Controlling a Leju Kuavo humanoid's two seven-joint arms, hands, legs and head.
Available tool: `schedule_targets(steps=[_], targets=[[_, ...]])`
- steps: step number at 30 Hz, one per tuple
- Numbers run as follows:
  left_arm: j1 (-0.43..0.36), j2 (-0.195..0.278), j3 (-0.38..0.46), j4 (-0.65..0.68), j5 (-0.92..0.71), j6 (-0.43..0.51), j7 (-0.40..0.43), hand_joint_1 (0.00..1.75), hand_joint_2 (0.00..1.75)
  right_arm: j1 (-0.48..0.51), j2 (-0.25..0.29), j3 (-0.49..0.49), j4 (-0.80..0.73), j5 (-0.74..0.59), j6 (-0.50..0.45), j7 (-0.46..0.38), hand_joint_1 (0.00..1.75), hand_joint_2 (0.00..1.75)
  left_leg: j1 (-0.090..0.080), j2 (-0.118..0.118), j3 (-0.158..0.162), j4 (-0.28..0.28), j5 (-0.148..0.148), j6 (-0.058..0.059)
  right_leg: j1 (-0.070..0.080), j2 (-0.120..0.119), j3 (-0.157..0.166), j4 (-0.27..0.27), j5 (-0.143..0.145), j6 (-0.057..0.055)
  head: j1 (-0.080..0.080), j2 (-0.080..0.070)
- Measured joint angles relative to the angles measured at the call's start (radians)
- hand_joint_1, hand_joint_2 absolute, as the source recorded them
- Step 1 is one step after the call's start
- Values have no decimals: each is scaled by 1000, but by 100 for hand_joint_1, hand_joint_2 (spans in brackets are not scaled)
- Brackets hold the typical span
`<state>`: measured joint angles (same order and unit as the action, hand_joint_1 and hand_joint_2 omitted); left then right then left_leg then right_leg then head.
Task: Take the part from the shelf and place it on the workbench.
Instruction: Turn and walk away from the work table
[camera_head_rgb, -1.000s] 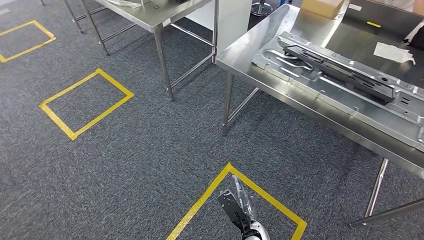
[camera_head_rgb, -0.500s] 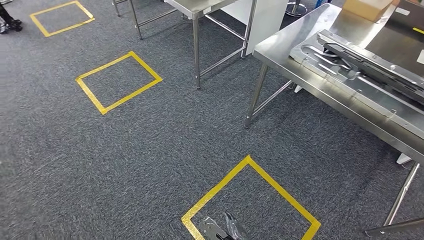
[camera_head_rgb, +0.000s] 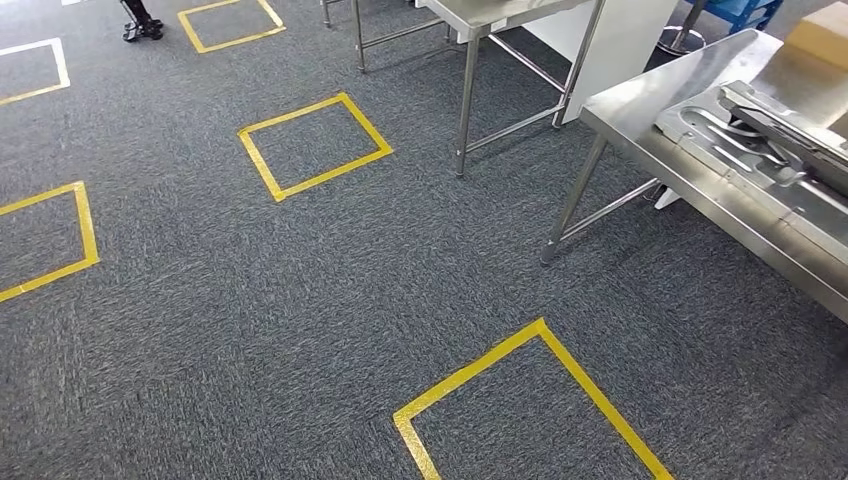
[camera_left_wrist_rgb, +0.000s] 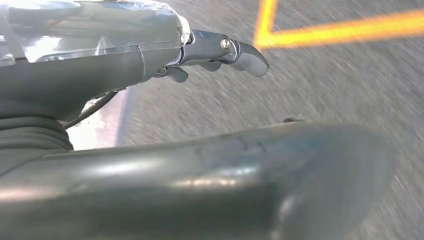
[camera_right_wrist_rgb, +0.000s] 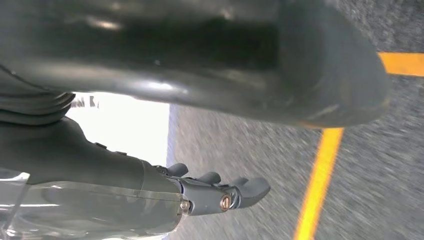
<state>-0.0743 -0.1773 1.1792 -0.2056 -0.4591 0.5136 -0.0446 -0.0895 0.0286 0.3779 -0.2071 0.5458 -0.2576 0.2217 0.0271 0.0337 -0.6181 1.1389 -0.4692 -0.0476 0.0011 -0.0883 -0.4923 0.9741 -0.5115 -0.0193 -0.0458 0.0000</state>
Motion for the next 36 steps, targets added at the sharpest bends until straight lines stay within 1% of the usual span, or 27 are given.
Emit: schedule_targets(steps=[1, 2, 3, 5, 7, 9, 10, 11, 12, 13, 14, 16, 17, 18, 20, 22, 24, 26, 27, 28, 29, 30, 31, 32, 33, 35, 36], targets=[[-3, -2, -1, -2, -11, 21, 14, 0, 0, -5, 1, 0, 1, 12, 5, -9, 0, 0, -1, 16, 40, -56, 1, 0, 0, -9, -5, 9, -3, 8, 1, 0], [-6, -4, -3, -5, -22, 36, 28, 0, 0, -10, 3, 0, 2, 23, 8, -16, 0, 0, -3, 28, 63, -94, -6, 5, 2, -18, -8, 18, -7, 16, 1, 0], [-10, -6, -4, -8, -29, 45, 39, 0, 0, -15, 6, 1, 3, 32, 11, -20, 0, 0, -7, 29, 70, -108, -14, 15, 3, -26, -10, 25, -9, 23, 2, 0], [-10, -5, -5, -14, -33, 47, 54, 0, 0, -29, 16, 2, 4, 46, 15, -22, 0, 0, -9, 10, 62, -113, -14, 40, 1, -37, -9, 33, -12, 34, 3, 0], [-10, 0, -5, -20, -25, 31, 59, 0, 0, -40, 26, 3, 4, 55, 15, -18, 0, 0, -10, -7, 57, -117, -6, 58, -7, 2, -27, 73, -44, 44, 3, 0], [-12, 7, -5, -26, -15, 14, 61, 0, 0, -43, 37, 3, 4, 61, 11, -14, 0, 0, -11, -25, 48, -119, 1, 69, -11, 58, -79, 184, -112, 48, 3, 0], [-13, 11, -5, -28, -12, 9, 62, 0, 0, -43, 42, 3, 5, 64, 9, -13, 0, 0, -14, -37, 44, -119, 4, 72, -12, 72, -110, 249, -140, 48, 3, 0], [-13, 14, -5, -29, -10, 6, 63, 0, 0, -42, 47, 4, 6, 65, 7, -12, 0, 0, -18, -50, 40, -119, 6, 74, -11, 78, -133, 296, -153, 46, 3, 0], [-12, 16, -4, -29, -9, 4, 63, 0, 0, -42, 50, 4, 6, 66, 7, -11, 0, 0, -21, -64, 39, -119, 8, 76, -10, 82, -141, 310, -146, 42, 3, 0], [-11, 18, -4, -30, -8, 3, 64, 0, 0, -43, 54, 4, 7, 66, 6, -11, 0, 0, -25, -78, 39, -119, 10, 76, -7, 86, -131, 285, -119, 35, 3, 0], [-10, 19, -4, -30, -8, 2, 64, 0, 0, -44, 57, 4, 7, 66, 6, -10, 0, 0, -27, -92, 40, -118, 11, 76, -3, 96, -104, 226, -78, 26, 3, 0], [-11, 19, -3, -30, -8, 1, 64, 0, 0, -45, 59, 4, 8, 66, 4, -10, 0, 0, -28, -116, 41, -119, 15, 73, 5, 140, -47, 98, -15, 3, 3, 0], [-13, 19, -3, -30, -7, 1, 63, 0, 0, -46, 59, 4, 8, 66, 3, -10, 0, 0, -26, -127, 38, -119, 18, 69, 8, 157, -30, 58, -2, -5, 3, 0], [-13, 19, -3, -30, -7, 1, 63, 0, 0, -47, 60, 4, 8, 66, 3, -10, 0, 0, -23, -137, 34, -121, 22, 64, 10, 166, -25, 41, -2, -12, 2, 0], [-11, 20, -2, -30, -7, 0, 63, 0, 0, -50, 62, 4, 9, 67, 2, -9, 0, 0, -21, -154, 29, -127, 30, 51, 9, 149, -20, 21, 5, -19, 2, 0], [-8, 22, -1, -31, -6, 1, 62, 0, 0, -50, 66, 4, 9, 67, 4, -9, 0, 0, -25, -125, 16, -103, 13, 43, 4, 124, -8, -8, 20, -20, 2, 0], [-9, 24, -1, -31, -4, 1, 57, 0, 0, -49, 69, 4, 9, 68, 11, -11, 0, 0, -26, -74, -29, -5, -45, 36, 4, 96, -2, -22, 28, -20, 1, 0], [-11, 25, 0, -31, 5, -5, 46, 0, 0, -49, 71, 5, 10, 75, 26, -13, 0, 0, -19, -51, -84, 117, -99, 26, 5, 65, -4, -17, 25, -20, 1, 0], [-11, 26, 1, -31, 11, -9, 40, 0, 0, -50, 72, 7, 10, 81, 36, -13, 0, 0, -16, -46, -95, 144, -103, 20, 5, 50, -6, -13, 22, -20, 1, 0], [-9, 28, 3, -31, 19, -15, 35, 0, 0, -51, 74, 11, 10, 90, 46, -13, 0, 0, -11, -40, -86, 133, -88, 14, 4, 37, -8, -8, 19, -17, 1, 0], [-8, 31, 6, -31, 25, -21, 30, 0, 0, -53, 76, 15, 10, 98, 57, -13, 0, 0, -8, -31, -55, 79, -58, 9, 1, 25, -9, -1, 14, -13, 1, 0], [-8, 34, 9, -31, 31, -30, 26, 0, 0, -56, 80, 19, 10, 104, 66, -13, 0, 0, -6, -12, -16, 6, -31, 6, 0, 14, -10, 8, 8, -8, 1, 0], [-10, 37, 13, -31, 37, -40, 22, 0, 0, -59, 83, 24, 10, 109, 75, -14, 0, 0, -6, 5, 19, -57, -9, 7, 0, 4, -12, 18, 0, -1, 1, 0], [-11, 39, 16, -31, 43, -51, 17, 0, 0, -62, 85, 27, 10, 112, 82, -14, 0, 0, -8, 16, 41, -98, 1, 14, 1, -4, -13, 26, -6, 5, 1, 0], [-11, 41, 20, -31, 50, -64, 8, 0, 0, -66, 87, 30, 10, 114, 88, -14, 0, 0, -11, 21, 48, -114, 2, 22, 3, -11, -14, 31, -10, 11, 1, 0], [-8, 47, 28, -31, 67, -91, -16, 0, 0, -75, 90, 32, 10, 118, 98, -14, 0, 0, -14, 2, 45, -114, 5, 40, 3, -23, -13, 33, -12, 21, 2, 0], [-6, 50, 33, -31, 78, -108, -30, 0, 0, -79, 91, 33, 10, 119, 103, -13, 0, 0, -14, -6, 44, -117, 8, 46, 0, -16, -13, 37, -17, 27, 2, 0]])
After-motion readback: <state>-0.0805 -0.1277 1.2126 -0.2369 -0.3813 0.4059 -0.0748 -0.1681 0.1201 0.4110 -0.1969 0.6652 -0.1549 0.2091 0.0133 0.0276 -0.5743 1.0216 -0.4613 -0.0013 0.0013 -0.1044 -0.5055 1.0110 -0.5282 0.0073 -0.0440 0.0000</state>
